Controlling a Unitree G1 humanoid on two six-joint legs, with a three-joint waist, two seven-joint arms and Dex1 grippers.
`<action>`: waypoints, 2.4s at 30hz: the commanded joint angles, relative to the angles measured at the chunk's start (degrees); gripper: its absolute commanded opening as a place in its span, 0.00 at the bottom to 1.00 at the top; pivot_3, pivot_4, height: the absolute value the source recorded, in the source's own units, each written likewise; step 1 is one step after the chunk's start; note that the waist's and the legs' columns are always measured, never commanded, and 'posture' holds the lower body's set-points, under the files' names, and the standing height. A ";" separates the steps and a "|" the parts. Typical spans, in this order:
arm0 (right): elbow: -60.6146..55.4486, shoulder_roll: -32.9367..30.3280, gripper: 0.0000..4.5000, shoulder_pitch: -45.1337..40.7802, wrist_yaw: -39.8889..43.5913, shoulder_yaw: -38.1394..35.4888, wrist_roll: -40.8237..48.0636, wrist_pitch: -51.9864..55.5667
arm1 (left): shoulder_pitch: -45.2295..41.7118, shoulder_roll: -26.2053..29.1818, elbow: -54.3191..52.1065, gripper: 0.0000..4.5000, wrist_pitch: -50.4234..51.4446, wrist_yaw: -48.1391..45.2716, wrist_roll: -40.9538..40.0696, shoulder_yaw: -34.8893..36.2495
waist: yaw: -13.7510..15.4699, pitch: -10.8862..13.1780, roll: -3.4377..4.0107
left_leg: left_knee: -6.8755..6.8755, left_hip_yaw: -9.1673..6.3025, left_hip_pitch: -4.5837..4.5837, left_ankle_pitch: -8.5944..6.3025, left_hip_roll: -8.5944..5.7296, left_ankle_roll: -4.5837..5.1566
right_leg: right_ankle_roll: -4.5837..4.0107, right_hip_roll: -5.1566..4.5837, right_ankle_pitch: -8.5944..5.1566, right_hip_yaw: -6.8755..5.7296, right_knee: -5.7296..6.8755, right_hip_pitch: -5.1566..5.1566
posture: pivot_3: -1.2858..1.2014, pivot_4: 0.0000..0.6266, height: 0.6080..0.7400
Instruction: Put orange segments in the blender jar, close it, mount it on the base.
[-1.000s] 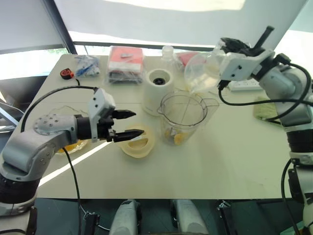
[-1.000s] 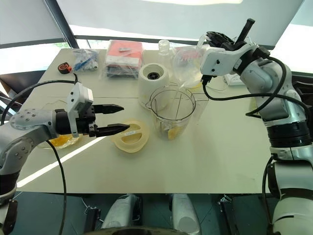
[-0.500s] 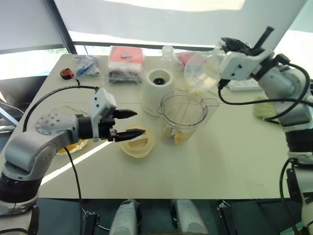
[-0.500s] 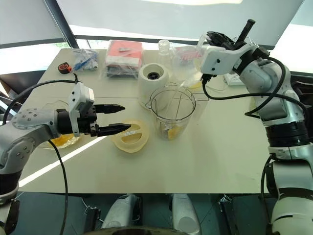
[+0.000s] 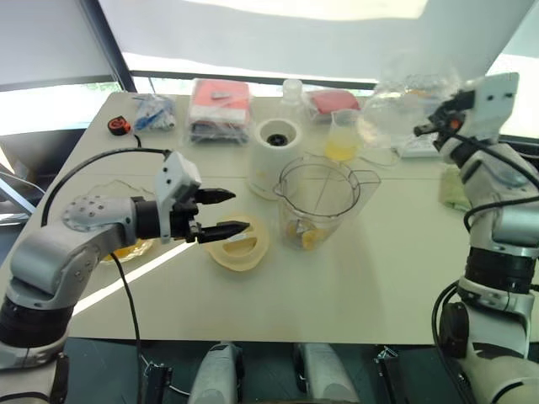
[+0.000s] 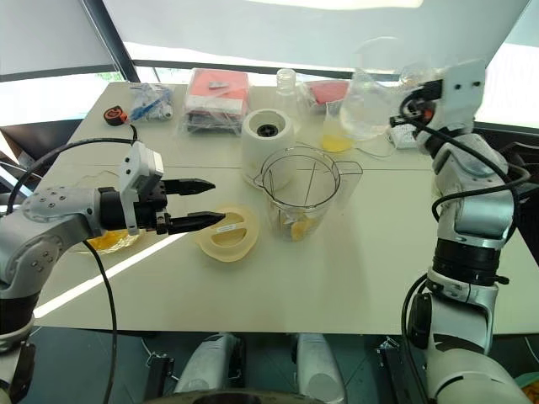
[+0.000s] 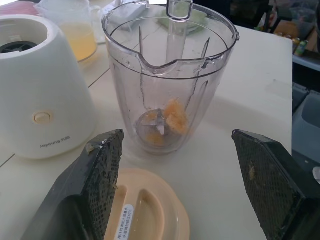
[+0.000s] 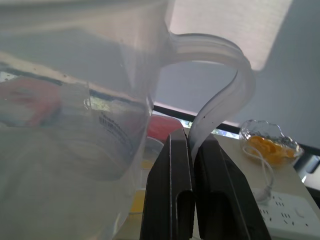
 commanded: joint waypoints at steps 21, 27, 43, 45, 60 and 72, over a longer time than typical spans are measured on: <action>34.28 8.88 0.01 3.59 -27.62 -4.68 -1.97 -25.62 | 0.15 -1.27 -2.59 0.80 -0.13 1.54 0.01 0.18 | -1.74 0.00 0.05 | -0.01 0.06 0.05 0.00 0.00 0.00 | 0.01 0.06 0.01 0.10 0.01 -0.01 | 0.52 0.24 1.00; 37.05 10.29 0.01 4.44 -28.82 -3.11 -1.94 -26.92 | 0.37 -1.39 -2.98 0.80 -0.23 1.92 -0.09 0.21 | -1.77 0.00 0.05 | -0.01 0.04 0.04 0.00 0.01 0.00 | 0.02 0.07 0.01 0.10 0.01 -0.01 | 0.52 0.24 1.00; 34.94 11.39 0.99 8.44 -29.28 0.77 -2.47 -27.13 | 0.37 -1.60 -2.88 0.80 -0.73 1.66 0.39 -0.39 | -2.04 0.00 0.04 | -0.01 0.04 0.08 0.00 0.01 0.00 | 0.01 0.09 0.01 0.11 0.01 0.01 | 0.52 0.24 1.00; 32.73 11.82 0.99 9.56 -29.54 1.03 -2.39 -26.22 | 0.31 -1.57 -2.70 0.80 -0.85 1.54 0.52 -0.46 | -2.06 0.00 0.04 | -0.01 0.04 0.09 0.00 0.02 0.00 | 0.01 0.10 0.01 0.12 0.03 0.01 | 0.52 0.24 1.00; 3.11 15.89 0.99 24.27 -28.65 6.24 -3.52 -15.30 | -1.35 0.24 3.12 0.80 -3.68 -1.65 4.38 -0.56 | -1.72 -0.01 0.04 | -0.01 -0.02 0.08 0.00 0.02 0.00 | 0.00 0.10 0.00 0.08 0.05 0.01 | 0.52 0.24 1.00; -8.87 16.04 0.99 30.78 -25.78 6.20 -3.03 -8.43 | -6.72 2.18 15.30 0.80 -11.72 -9.61 12.68 -3.82 | -1.62 -0.01 0.03 | -0.01 0.02 0.07 0.00 0.01 0.00 | -0.18 0.08 -0.10 0.08 0.01 0.01 | 0.52 0.24 1.00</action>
